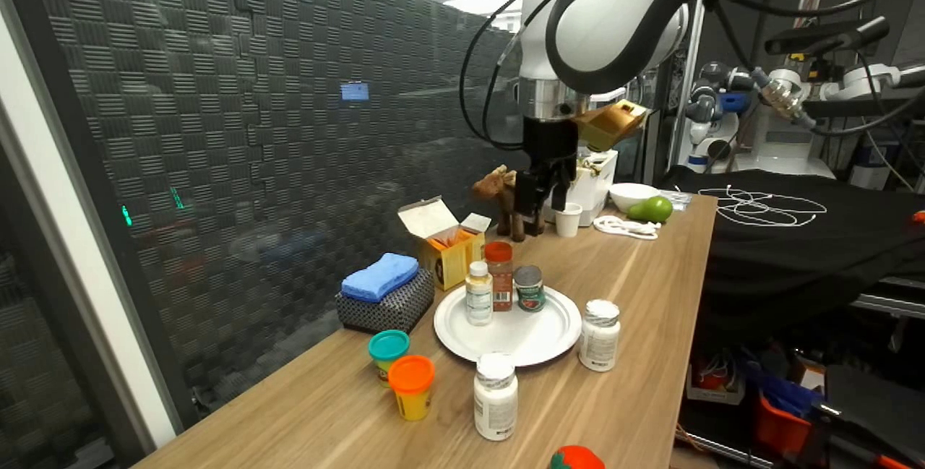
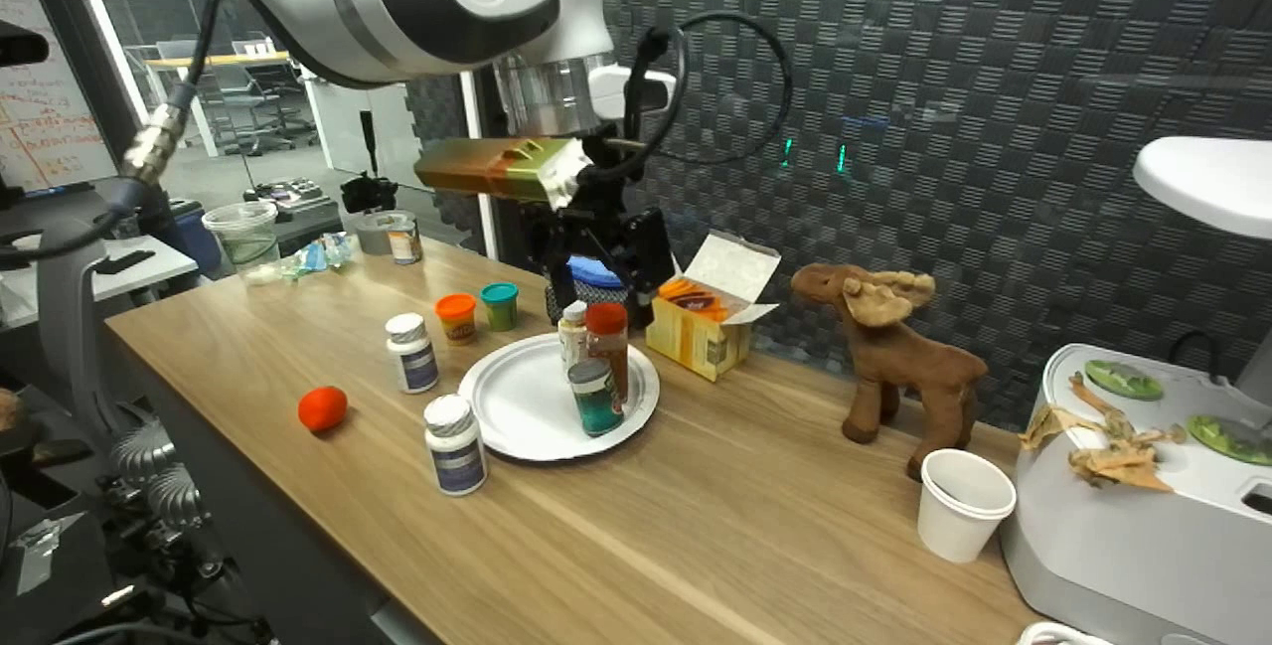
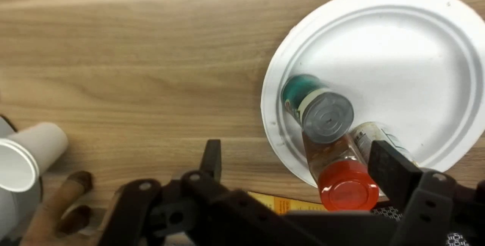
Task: Put the bottles on the red object on the plate
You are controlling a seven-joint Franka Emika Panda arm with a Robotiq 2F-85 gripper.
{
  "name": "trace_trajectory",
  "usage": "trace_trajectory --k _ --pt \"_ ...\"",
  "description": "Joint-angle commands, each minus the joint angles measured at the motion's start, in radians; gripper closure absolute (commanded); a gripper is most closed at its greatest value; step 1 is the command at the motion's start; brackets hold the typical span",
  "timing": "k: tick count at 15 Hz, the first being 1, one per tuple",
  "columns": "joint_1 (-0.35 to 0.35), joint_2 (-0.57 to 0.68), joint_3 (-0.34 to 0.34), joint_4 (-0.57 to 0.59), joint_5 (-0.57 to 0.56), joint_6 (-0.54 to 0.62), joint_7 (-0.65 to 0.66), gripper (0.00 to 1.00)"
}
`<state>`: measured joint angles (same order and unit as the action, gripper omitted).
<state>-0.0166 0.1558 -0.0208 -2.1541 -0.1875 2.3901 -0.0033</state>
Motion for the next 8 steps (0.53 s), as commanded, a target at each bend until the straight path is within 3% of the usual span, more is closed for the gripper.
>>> trace_trajectory --k 1,4,8 --pt "0.022 -0.098 0.007 -0.064 0.044 -0.13 0.13 0.0" --pt "0.035 -0.107 0.028 -0.081 0.101 -0.187 0.198 0.0" --pt "0.053 -0.078 0.032 -0.096 0.09 -0.177 0.373 0.0"
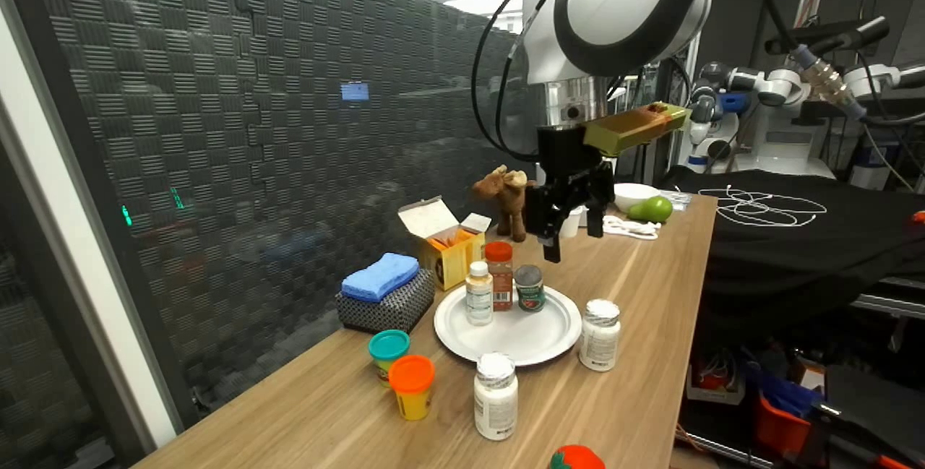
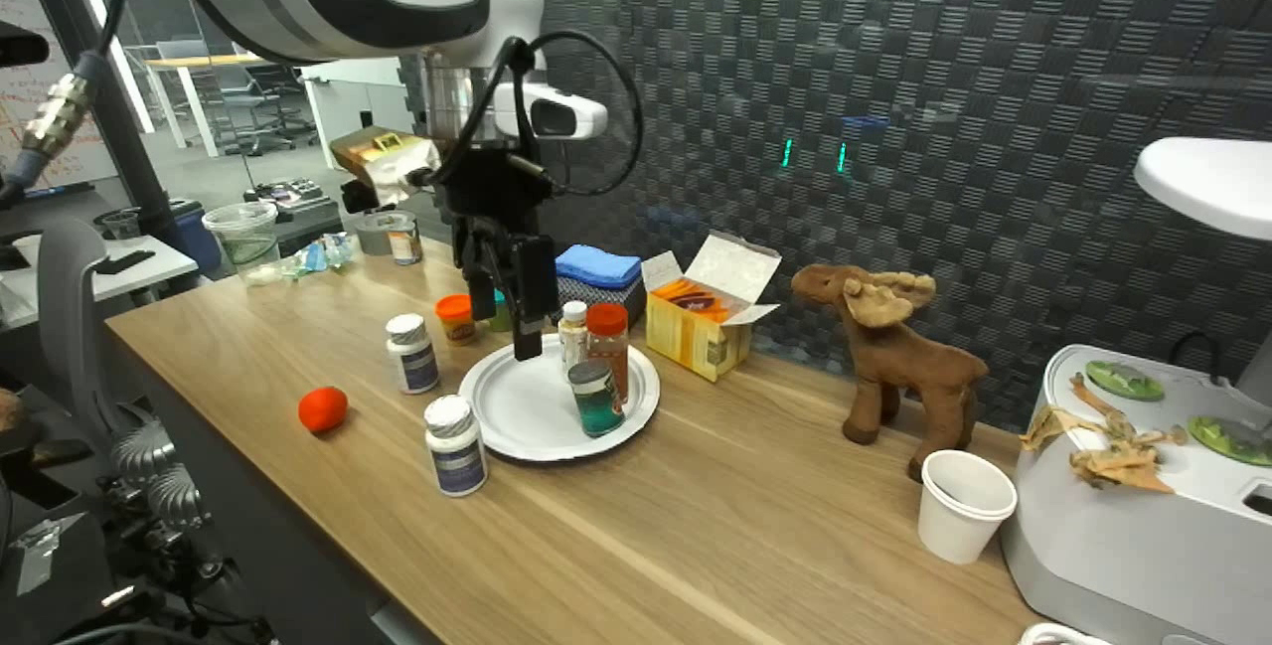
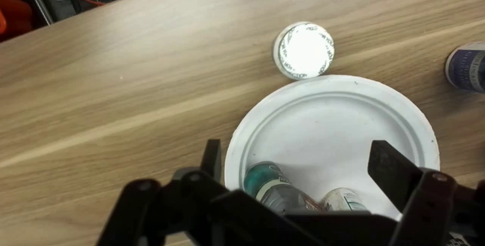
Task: Put the bottles on the red object on the plate
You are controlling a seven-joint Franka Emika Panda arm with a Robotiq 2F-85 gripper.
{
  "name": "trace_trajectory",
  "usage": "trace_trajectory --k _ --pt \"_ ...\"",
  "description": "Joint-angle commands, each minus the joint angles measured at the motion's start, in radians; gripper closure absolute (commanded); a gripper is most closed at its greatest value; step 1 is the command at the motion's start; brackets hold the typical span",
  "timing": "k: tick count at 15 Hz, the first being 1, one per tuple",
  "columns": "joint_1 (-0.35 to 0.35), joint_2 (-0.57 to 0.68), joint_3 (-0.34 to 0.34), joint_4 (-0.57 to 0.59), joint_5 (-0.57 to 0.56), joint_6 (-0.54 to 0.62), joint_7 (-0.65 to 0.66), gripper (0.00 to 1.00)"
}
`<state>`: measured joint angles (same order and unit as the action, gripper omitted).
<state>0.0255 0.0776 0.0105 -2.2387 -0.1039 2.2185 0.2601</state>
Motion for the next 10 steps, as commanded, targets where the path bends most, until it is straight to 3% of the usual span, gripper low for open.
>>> trace_trajectory --k 1,4,10 --pt "0.013 0.009 -0.001 -0.013 0.005 -0.005 0.145 0.0" --pt "0.015 0.035 -0.009 -0.02 0.0 -0.003 0.247 0.0" --pt "0.016 0.068 -0.008 -0.034 0.049 -0.001 0.244 0.0"
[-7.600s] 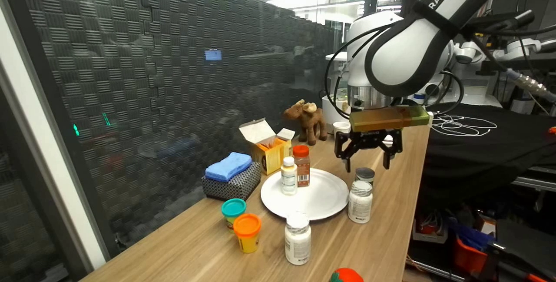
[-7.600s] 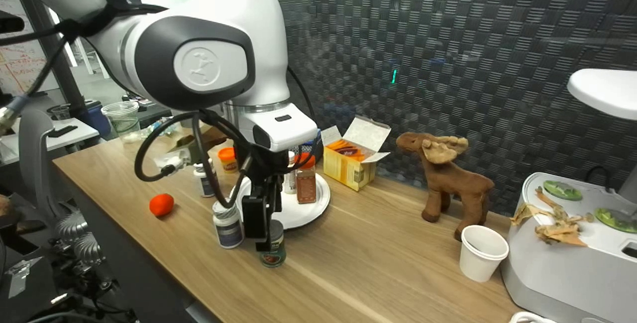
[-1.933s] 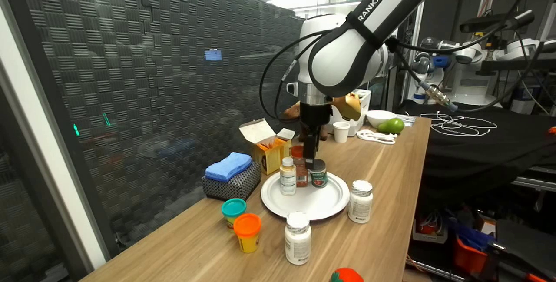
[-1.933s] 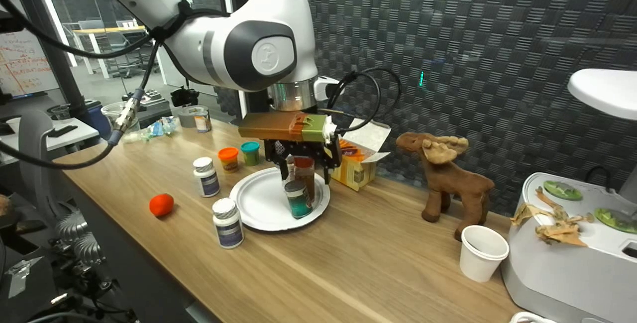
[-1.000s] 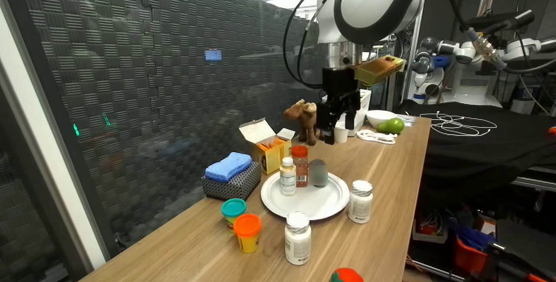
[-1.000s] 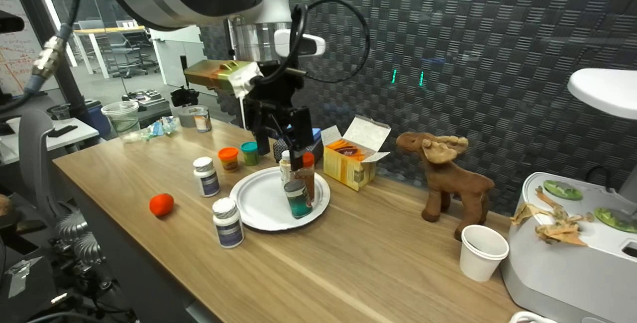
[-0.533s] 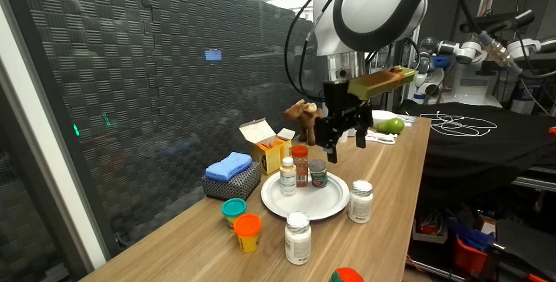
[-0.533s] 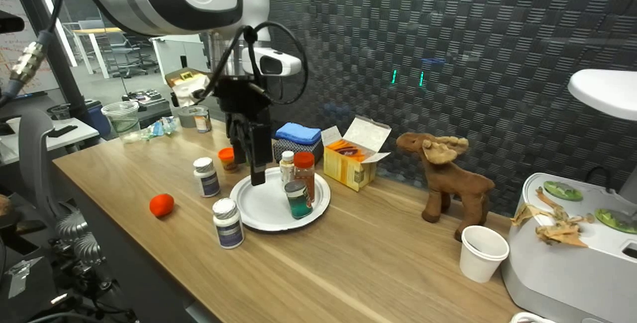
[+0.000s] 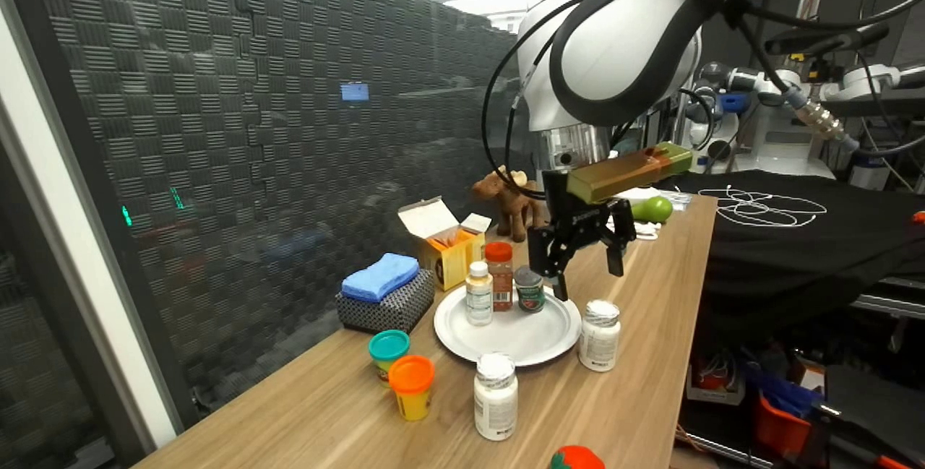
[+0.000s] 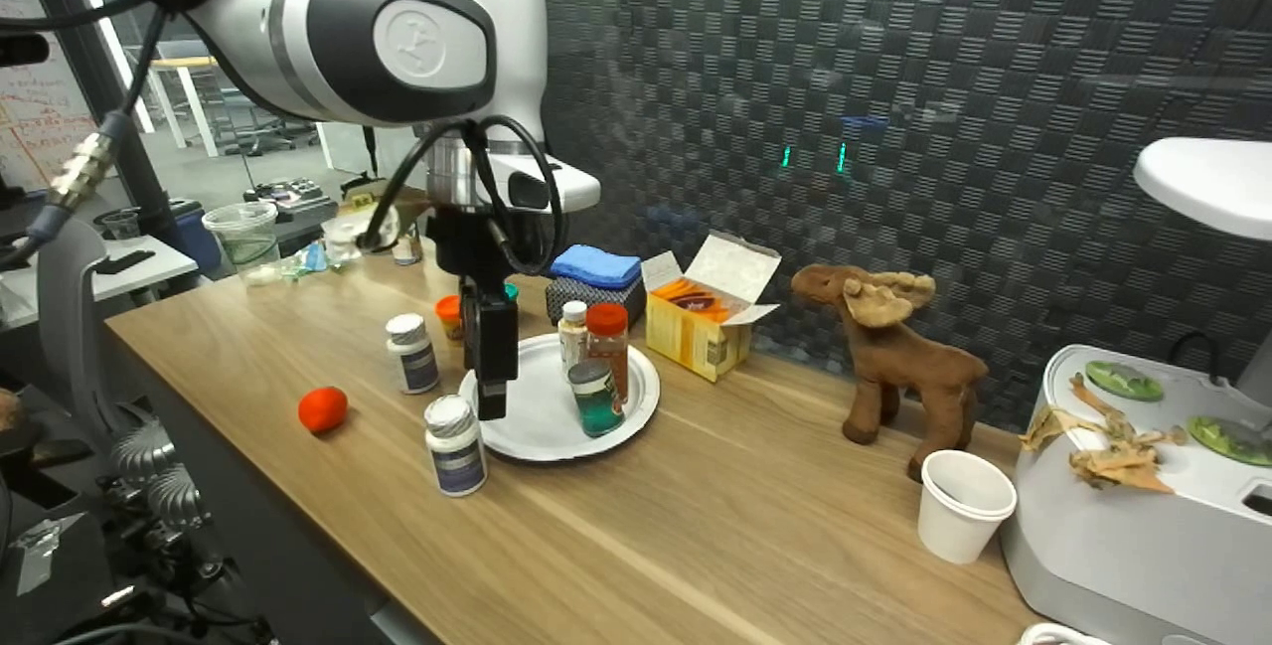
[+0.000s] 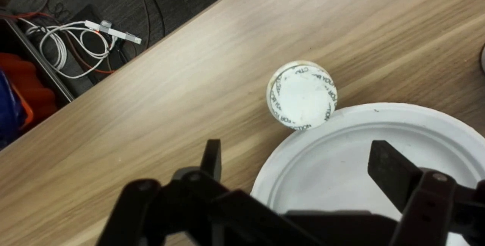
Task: Put the bottles on the red object on the plate
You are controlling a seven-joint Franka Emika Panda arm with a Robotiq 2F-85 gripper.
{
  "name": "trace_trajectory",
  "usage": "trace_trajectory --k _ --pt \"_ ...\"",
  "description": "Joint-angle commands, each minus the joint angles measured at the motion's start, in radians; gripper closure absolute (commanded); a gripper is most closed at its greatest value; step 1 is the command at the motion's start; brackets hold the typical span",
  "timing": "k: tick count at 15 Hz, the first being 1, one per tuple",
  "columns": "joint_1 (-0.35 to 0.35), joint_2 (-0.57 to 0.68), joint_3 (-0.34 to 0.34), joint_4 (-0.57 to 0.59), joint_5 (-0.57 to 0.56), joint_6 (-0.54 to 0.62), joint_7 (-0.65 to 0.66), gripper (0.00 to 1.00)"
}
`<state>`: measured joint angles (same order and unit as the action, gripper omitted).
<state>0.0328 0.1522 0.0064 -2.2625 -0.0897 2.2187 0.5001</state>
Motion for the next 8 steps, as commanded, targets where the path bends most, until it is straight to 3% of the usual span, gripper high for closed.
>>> trace_trajectory --k 1,8 --pt "0.01 -0.008 -0.004 -0.018 0.04 0.004 0.002 0.0" --pt "0.031 -0.053 0.005 -0.125 0.035 0.131 0.012 0.0"
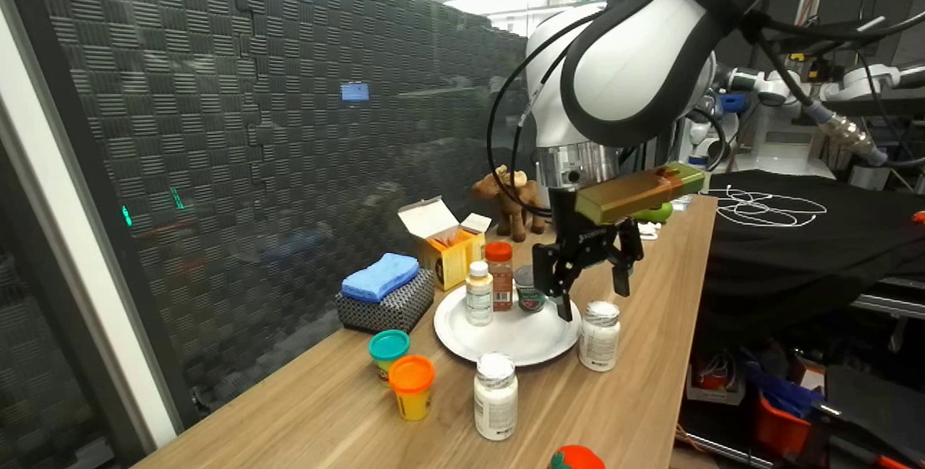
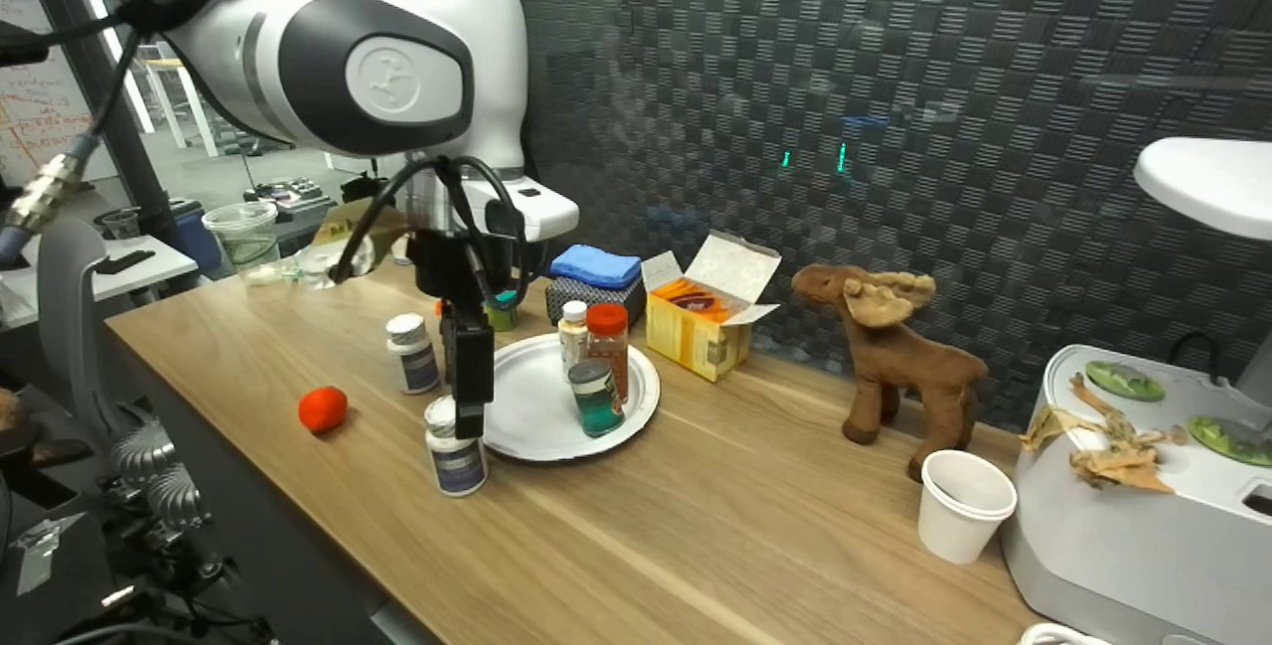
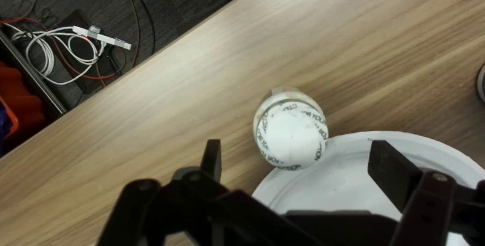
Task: Put the bottles on the red object on the plate
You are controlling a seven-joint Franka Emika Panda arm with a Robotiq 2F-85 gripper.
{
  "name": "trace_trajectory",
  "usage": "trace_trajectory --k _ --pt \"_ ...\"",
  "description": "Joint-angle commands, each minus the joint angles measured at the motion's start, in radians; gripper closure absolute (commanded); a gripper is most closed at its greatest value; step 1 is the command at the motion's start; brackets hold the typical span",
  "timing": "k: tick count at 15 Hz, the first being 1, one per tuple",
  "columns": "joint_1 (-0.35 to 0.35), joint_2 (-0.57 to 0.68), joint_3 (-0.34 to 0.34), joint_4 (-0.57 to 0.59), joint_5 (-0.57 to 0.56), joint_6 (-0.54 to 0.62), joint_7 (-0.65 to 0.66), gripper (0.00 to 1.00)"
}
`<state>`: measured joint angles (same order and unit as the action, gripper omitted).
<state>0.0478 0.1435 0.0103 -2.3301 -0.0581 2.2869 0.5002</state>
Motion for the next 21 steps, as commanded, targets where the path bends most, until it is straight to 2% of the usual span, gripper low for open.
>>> trace_trajectory --k 1,3,4,5,7,12,13,17,21 --pt "0.019 -0.045 0.001 -0.067 0.0 0.08 0.018 0.0" --pt "0.021 -0.042 -0.003 -0.08 -0.002 0.111 0.026 0.0" --pt "0.021 -0.041 -0.003 -0.086 0.004 0.122 0.021 0.04" --pt "0.02 -0.04 -0.004 -0.09 0.006 0.13 0.022 0.25" --pt "0.021 -0.045 -0.004 -0.101 0.004 0.142 0.027 0.29" --pt "0.024 -0.076 -0.007 -0.131 -0.005 0.144 0.073 0.69" --pt "0.024 -0.086 -0.008 -0.138 -0.011 0.14 0.089 0.74" --pt "0.02 -0.123 -0.006 -0.145 -0.049 0.119 0.153 0.74" --pt "0.012 -0.131 -0.002 -0.081 -0.127 0.071 0.189 0.74"
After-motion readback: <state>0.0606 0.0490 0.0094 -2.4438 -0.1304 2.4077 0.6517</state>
